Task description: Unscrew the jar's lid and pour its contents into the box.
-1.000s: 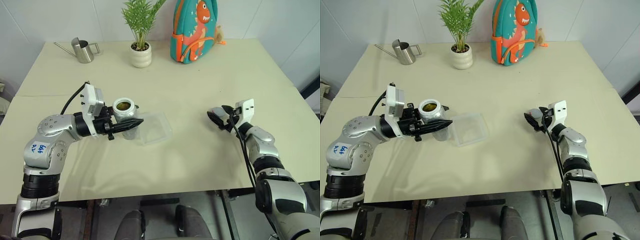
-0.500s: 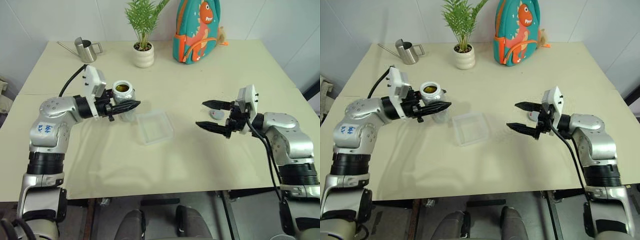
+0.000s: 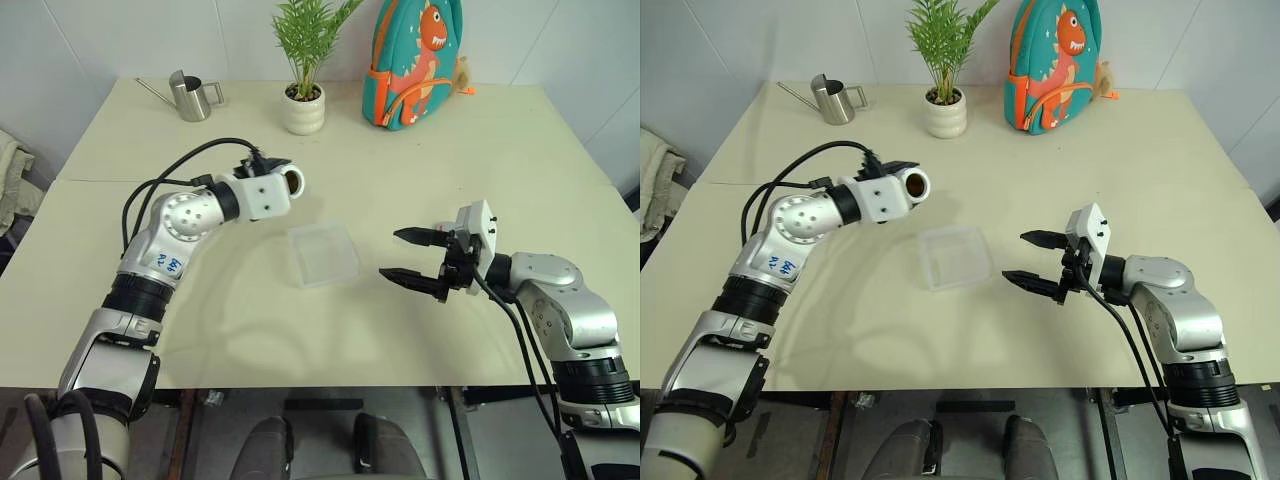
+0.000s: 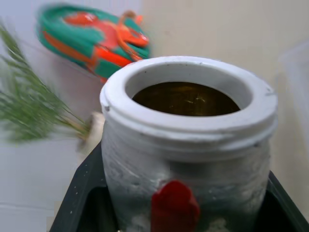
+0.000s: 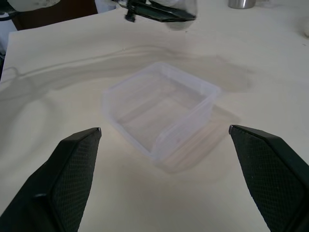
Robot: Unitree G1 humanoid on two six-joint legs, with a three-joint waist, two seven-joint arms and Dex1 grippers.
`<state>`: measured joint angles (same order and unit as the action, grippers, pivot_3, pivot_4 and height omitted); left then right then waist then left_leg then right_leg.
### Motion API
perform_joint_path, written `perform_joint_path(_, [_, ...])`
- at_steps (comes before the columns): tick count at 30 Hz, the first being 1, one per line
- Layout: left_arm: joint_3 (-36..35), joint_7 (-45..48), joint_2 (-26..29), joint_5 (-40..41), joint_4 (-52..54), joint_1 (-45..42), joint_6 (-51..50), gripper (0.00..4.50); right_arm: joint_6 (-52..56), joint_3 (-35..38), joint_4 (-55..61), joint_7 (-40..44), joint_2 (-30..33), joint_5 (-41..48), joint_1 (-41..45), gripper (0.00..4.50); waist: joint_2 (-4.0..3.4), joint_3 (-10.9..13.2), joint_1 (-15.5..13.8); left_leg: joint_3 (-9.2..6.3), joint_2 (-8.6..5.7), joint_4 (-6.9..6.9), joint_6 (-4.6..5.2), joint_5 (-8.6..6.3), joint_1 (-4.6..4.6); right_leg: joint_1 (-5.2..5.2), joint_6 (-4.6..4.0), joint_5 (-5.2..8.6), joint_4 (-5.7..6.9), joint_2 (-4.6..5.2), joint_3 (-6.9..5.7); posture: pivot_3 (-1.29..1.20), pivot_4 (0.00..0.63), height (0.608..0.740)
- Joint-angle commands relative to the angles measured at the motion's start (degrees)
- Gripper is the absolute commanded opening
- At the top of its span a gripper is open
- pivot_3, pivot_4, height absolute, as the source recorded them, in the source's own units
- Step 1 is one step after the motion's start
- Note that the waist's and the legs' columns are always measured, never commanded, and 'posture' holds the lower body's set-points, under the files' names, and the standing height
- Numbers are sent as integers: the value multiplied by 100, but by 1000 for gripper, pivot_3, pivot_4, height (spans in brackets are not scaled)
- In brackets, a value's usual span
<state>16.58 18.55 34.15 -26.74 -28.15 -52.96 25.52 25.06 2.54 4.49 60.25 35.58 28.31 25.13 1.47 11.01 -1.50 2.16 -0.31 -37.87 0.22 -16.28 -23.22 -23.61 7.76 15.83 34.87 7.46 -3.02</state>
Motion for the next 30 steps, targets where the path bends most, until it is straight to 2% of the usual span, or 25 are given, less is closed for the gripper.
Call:
perform_joint_path(1, [551, -1895, 280, -1827, -112, -429, 603, 2024, -66, 114, 219, -135, -55, 71, -35, 4454, 0, 0, 0, 0, 0, -1, 1, 0, 0, 0, 1, -1, 0, -1, 0, 0, 150, 740])
perform_joint_path(5, [1384, -3766, 587, -3730, -112, -811, 592, 2024, -103, 97, 222, -226, -122, 64, -86, 4454, 0, 0, 6, 5, 0, -1, 6, -4, 1, 0, 2, -1, 2, -2, 2, 0, 150, 740])
perform_joint_path(7, [1718, -4696, 616, -4555, -129, -938, 160, 2024, -104, 97, 246, -270, -163, 82, -119, 4454, 0, 0, 2, 6, 1, 0, 10, -6, 0, -1, 2, -1, 2, -2, 2, 0, 150, 740])
perform_joint_path(11, [2042, -5575, 573, -5132, -270, -1039, -30, 2024, -96, 96, 278, -338, -251, 95, -157, 4454, 0, 0, 3, 10, 1, -1, 17, -10, 0, -2, 2, -1, 2, 0, 2, 0, 150, 740])
perform_joint_path(13, [2231, -6096, 578, -5659, -85, -956, -486, 2024, -113, 105, 276, -379, -294, 97, -177, 4454, 0, 0, 5, 10, 1, -1, 17, -10, 0, -3, 2, -1, 2, 0, 1, 0, 150, 740])
perform_joint_path(22, [2535, -6616, 642, -6306, -15, -872, -1111, 2024, -160, 138, 218, -452, -397, 124, -181, 4454, 0, 0, 8, 13, 3, -8, 18, -10, 0, -5, 2, -1, 12, 0, 2, 0, 150, 740])
perform_joint_path(30, [2434, -6437, 853, -6082, 225, -730, -979, 2024, -235, 130, 127, -449, -494, 98, -172, 4454, 0, 0, 10, 13, 3, -9, 17, -10, 0, -5, 2, -1, 12, 3, 2, 0, 150, 740])
